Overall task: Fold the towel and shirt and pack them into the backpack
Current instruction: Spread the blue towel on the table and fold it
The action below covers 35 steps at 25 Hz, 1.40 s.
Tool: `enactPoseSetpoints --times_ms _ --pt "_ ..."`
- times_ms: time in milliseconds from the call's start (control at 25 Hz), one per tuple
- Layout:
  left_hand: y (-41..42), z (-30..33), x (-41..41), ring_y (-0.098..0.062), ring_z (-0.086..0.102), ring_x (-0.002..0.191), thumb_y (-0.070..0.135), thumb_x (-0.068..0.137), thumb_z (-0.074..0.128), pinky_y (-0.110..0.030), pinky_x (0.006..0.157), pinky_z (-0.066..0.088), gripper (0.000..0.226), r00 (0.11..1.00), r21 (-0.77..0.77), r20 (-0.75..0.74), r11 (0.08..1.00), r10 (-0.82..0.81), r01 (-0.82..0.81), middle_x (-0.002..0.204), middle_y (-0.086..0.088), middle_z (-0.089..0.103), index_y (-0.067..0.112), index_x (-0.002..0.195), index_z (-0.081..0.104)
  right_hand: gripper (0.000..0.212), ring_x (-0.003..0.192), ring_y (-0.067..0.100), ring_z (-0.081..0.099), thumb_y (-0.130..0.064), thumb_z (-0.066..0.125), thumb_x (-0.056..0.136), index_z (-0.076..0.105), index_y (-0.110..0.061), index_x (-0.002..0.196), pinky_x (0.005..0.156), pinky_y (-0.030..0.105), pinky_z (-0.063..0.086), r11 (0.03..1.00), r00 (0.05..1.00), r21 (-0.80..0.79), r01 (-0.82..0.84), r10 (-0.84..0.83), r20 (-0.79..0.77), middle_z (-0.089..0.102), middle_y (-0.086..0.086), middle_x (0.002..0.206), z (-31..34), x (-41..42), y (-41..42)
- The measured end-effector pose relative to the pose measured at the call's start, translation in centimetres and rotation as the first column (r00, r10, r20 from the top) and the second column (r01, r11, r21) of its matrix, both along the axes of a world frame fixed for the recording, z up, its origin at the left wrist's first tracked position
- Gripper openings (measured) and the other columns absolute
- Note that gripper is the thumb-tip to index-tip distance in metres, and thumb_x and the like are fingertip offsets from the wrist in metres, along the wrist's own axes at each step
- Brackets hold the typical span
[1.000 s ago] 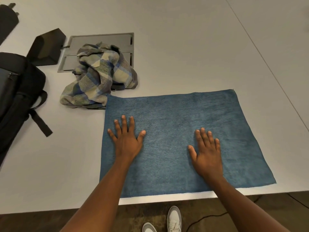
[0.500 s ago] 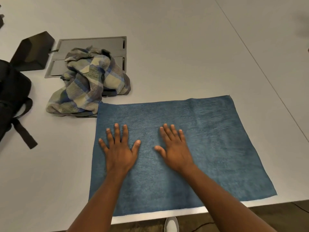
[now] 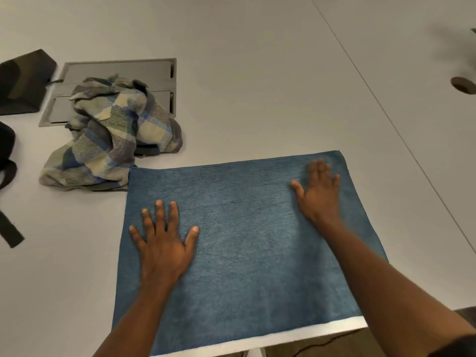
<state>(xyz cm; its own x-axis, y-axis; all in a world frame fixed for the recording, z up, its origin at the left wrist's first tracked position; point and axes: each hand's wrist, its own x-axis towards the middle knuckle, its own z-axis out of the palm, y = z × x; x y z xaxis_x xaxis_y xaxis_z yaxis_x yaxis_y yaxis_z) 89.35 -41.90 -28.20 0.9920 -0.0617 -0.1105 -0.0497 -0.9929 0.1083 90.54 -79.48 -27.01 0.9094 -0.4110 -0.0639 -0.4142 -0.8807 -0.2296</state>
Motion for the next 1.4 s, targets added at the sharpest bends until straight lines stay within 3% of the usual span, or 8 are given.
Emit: enactPoseSetpoints --times_ms 160,440,560,680,840,1080,1240,1400 --pt "-0.1 0.0 0.1 -0.034 -0.007 0.152 0.076 0.089 0.008 -0.065 0.117 0.001 0.084 1.000 -0.007 0.012 1.000 0.008 -0.008 0.166 -0.004 -0.005 0.028 0.158 0.001 0.092 0.152 0.020 -0.004 -0.080 0.003 0.085 0.008 -0.025 0.158 0.122 0.048 -0.002 0.955 0.954 0.016 -0.295 0.296 -0.052 0.000 -0.004 0.165 -0.7 1.0 4.5" --pt "-0.2 0.0 0.0 -0.034 -0.007 0.151 0.075 0.091 0.010 -0.065 0.117 -0.001 0.083 1.000 -0.020 0.031 1.000 0.003 -0.002 0.166 -0.005 -0.003 0.028 0.158 0.001 0.103 0.151 0.030 0.010 -0.083 -0.001 0.080 0.018 -0.016 0.156 0.119 0.056 0.012 0.998 0.999 -0.057 0.006 -0.009 -0.041 0.014 0.008 0.164 -0.6 0.3 -7.9" --pt "-0.3 0.1 0.0 -0.034 -0.009 0.151 0.075 0.091 0.009 -0.065 0.117 -0.002 0.083 1.000 -0.018 0.016 1.000 0.001 -0.001 0.166 -0.005 -0.005 0.028 0.158 0.001 0.094 0.151 0.033 0.006 -0.072 0.011 0.086 0.016 -0.009 0.156 0.120 0.055 0.008 0.998 0.998 -0.026 0.061 -0.060 0.026 0.009 0.013 0.164 0.5 -0.6 -2.9" --pt "-0.4 0.3 0.0 -0.035 -0.008 0.151 0.075 0.090 0.011 -0.065 0.117 0.000 0.084 1.000 -0.006 0.006 1.000 0.009 -0.009 0.166 -0.005 -0.004 0.027 0.158 0.002 0.084 0.152 0.027 -0.002 -0.065 0.019 0.091 0.010 -0.015 0.158 0.123 0.046 -0.001 0.976 0.979 0.103 -0.194 0.185 0.090 0.001 0.007 0.165 0.2 -3.0 9.7" --pt "-0.5 0.4 0.0 -0.035 -0.009 0.151 0.073 0.091 0.013 -0.065 0.117 0.000 0.082 1.000 0.009 0.010 1.000 0.014 -0.014 0.166 -0.005 -0.003 0.027 0.158 0.003 0.071 0.153 0.024 0.003 -0.056 0.025 0.093 0.024 -0.022 0.156 0.123 0.048 0.000 0.909 0.920 0.142 -0.392 0.384 0.082 0.012 0.002 0.165 -0.6 -4.4 22.3" --pt "0.0 0.7 0.0 -0.030 -0.016 0.151 0.077 0.090 0.013 -0.061 0.118 -0.008 0.083 1.000 -0.055 -0.019 0.998 0.004 -0.005 0.166 -0.001 -0.010 0.031 0.158 -0.001 0.065 0.152 0.024 0.011 -0.060 0.028 0.097 0.027 -0.029 0.155 0.122 0.049 0.006 0.944 0.939 -0.042 -0.326 0.329 0.099 0.019 -0.003 0.163 -2.0 -4.9 18.5" --pt "3.1 0.9 0.9 -0.024 -0.017 0.151 0.079 0.089 0.011 -0.059 0.119 -0.007 0.083 1.000 -0.059 -0.021 0.998 -0.017 0.015 0.165 0.002 -0.013 0.033 0.157 -0.004 0.066 0.151 0.025 0.013 -0.061 0.028 0.096 0.029 -0.029 0.154 0.122 0.048 0.006 0.951 0.947 -0.061 -0.304 0.308 0.092 0.022 -0.003 0.163 -1.9 -4.8 18.0" --pt "9.4 0.8 2.0 -0.024 -0.010 0.152 0.079 0.089 0.008 -0.062 0.118 -0.003 0.083 0.997 -0.055 -0.035 0.996 0.072 -0.074 0.166 0.000 -0.008 0.032 0.157 -0.003 0.068 0.152 0.024 0.006 -0.062 0.020 0.097 0.021 -0.029 0.156 0.123 0.047 0.001 0.947 0.945 -0.044 -0.318 0.320 0.059 0.015 -0.003 0.164 -1.6 -4.9 18.2"
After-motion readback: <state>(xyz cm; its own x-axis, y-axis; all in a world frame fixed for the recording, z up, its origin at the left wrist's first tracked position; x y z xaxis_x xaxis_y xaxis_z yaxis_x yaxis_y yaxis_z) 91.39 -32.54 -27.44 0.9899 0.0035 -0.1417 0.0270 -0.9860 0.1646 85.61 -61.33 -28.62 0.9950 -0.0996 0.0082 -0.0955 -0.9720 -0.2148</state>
